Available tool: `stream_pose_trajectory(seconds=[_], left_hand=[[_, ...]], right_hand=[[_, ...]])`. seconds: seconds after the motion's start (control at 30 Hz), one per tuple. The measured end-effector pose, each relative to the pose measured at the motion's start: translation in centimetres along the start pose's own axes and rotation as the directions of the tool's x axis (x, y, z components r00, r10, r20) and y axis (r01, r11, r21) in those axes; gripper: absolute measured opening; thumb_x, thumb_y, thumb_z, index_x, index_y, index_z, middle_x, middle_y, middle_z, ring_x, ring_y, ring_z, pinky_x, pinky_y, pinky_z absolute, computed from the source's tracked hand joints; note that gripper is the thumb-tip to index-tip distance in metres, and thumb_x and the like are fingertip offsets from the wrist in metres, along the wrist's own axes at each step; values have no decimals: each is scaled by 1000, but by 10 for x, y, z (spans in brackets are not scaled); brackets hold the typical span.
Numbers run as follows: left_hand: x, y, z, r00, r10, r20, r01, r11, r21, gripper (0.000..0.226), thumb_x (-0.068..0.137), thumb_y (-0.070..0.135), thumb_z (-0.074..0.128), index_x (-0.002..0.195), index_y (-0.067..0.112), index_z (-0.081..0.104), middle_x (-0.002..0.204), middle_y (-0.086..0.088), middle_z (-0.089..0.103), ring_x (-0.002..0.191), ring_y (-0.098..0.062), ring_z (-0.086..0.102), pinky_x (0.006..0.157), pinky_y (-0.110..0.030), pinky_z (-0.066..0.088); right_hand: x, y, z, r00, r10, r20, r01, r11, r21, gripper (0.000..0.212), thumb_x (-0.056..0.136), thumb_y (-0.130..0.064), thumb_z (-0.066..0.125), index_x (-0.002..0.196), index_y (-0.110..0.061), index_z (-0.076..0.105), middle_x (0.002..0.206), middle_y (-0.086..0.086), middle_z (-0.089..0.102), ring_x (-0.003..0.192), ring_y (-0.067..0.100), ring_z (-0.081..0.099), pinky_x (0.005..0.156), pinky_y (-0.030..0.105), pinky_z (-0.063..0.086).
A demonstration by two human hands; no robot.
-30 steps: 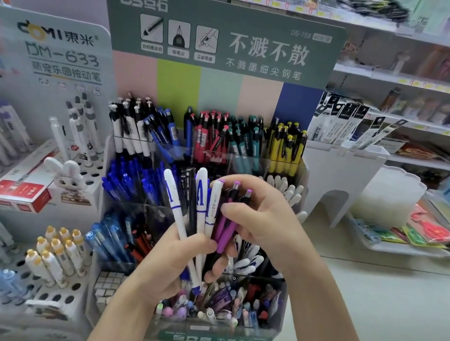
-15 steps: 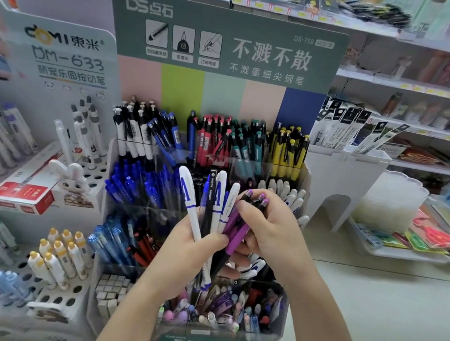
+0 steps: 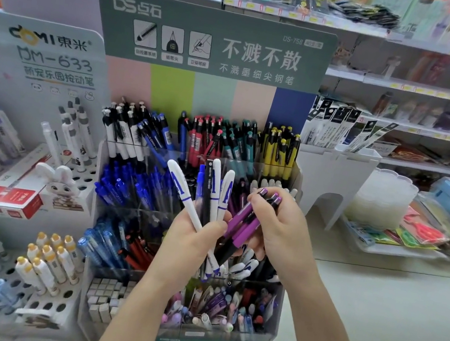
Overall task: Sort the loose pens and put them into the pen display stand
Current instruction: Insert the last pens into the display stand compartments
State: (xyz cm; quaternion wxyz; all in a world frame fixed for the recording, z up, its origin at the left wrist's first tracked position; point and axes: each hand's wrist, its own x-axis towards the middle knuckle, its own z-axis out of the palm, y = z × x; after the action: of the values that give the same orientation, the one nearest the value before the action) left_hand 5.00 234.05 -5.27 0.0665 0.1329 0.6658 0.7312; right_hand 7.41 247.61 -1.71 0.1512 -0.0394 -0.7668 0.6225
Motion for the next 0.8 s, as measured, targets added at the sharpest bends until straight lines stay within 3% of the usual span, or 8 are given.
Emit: stream_pose_trajectory(seconds=[0.13,0.3,0.43,0.53,0.63,0.7,0.8], left_hand=[[1,5,2,1000,-15,2,15,999,-29,16,94,6,51,96,15,64,94,-2,75,97,-16,70,98,-44,49],[-1,14,-2,999,14,50,-12,999,-52,50,97,-1,42,73,28,76,94,-8,75,95,-20,71,88,-30,55],[1,6,-6,998,38,-58,-37,999,29,27,95,17,55,75,21,74,107,-9,67,101,-18,67,92,-34,52],[2,1,-16,996,48,-80,-47,999,9,14,98,18,52,98,6,60,78,-6,65,69,-18,67,72,-30,55],[-1,-2,-23,998,57,-30,-56,997,43,13,98,19,51,106,8,51,72,-9,54,52,-15,46,55,-30,44],[-4,-4,-25,999,33,-4,-33,999,14,12,98,18,51,107,10,49,72,-8,49,51,-13,38,49,-27,36],[-6,-5,-27,999,11,35,-10,1000,-25,23,94,28,53,105,9,50,68,-6,47,49,-13,35,45,-25,34]], right_hand=[[0,4,-5,999,-23,-38,22,999,-23,8,99,-18,47,92,-16,51,47,2,57,36,14,50,31,23,36],[0,6,-9,998,-20,-56,19,999,-31,9,99,-19,47,92,-15,51,46,0,55,37,16,49,31,25,37],[-1,3,-13,995,-49,-89,48,999,-20,10,98,-20,48,91,-15,52,49,3,58,39,17,52,33,25,38],[0,2,-20,969,-138,-206,136,990,-24,12,99,-17,47,88,-17,52,51,1,62,38,13,52,34,23,39],[3,0,-22,922,-259,-288,250,966,-68,16,99,-14,47,86,-23,51,53,-8,62,39,7,52,37,19,41],[6,-1,-17,914,-322,-246,306,947,-99,19,99,-10,46,86,-24,50,56,-13,63,42,5,55,40,15,41],[19,2,-7,912,-390,-124,365,913,-183,13,99,-13,47,90,-23,52,64,-3,66,53,10,61,49,16,43]])
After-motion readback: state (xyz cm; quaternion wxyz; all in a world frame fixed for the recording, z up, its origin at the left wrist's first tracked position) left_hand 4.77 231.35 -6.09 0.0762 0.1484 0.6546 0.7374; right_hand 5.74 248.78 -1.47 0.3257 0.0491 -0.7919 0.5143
